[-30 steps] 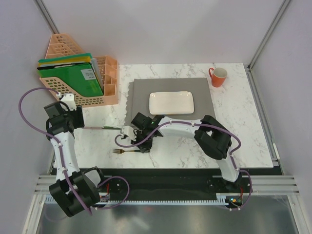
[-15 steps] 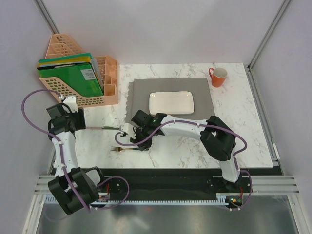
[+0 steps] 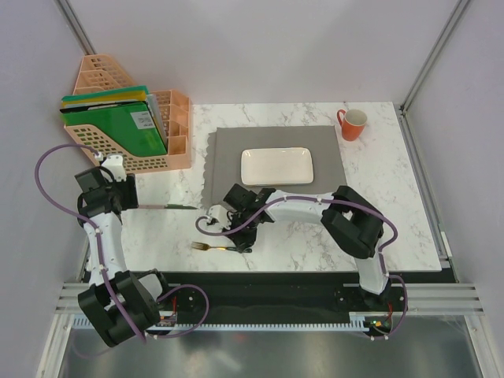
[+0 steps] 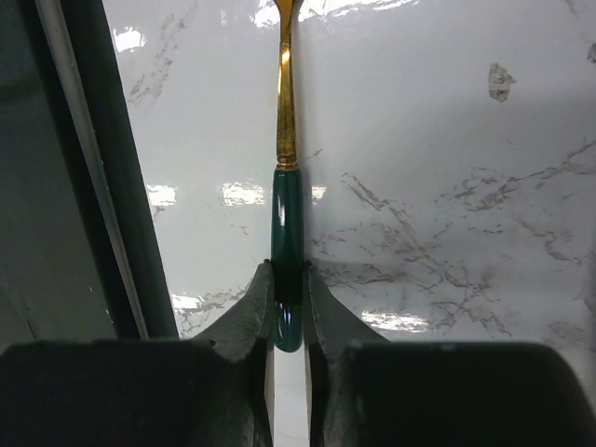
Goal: Set the dinner table for one person
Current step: Move the fork to the center of the board.
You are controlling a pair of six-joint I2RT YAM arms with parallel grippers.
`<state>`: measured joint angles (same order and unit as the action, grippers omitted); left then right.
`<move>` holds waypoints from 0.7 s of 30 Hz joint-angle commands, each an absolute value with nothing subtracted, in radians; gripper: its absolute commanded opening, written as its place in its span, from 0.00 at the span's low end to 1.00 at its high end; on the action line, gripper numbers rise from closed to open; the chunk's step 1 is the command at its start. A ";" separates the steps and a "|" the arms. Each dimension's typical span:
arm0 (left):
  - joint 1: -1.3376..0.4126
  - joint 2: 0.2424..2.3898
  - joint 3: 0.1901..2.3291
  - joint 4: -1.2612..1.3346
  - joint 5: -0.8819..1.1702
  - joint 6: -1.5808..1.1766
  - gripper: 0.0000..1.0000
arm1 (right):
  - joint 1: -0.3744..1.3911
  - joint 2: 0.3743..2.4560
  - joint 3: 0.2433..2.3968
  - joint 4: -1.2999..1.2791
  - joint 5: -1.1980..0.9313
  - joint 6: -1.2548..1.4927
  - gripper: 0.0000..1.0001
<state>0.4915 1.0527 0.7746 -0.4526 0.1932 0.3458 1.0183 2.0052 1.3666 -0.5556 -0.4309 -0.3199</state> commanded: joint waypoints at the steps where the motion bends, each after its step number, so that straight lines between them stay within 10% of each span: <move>1: 0.497 1.028 0.775 -0.414 0.207 0.377 0.67 | 1.006 1.965 1.294 -0.449 -0.476 -0.223 0.00; 21: 0.497 1.019 0.781 -0.420 0.213 0.367 0.66 | 1.002 1.878 1.042 -0.011 -0.101 0.104 0.00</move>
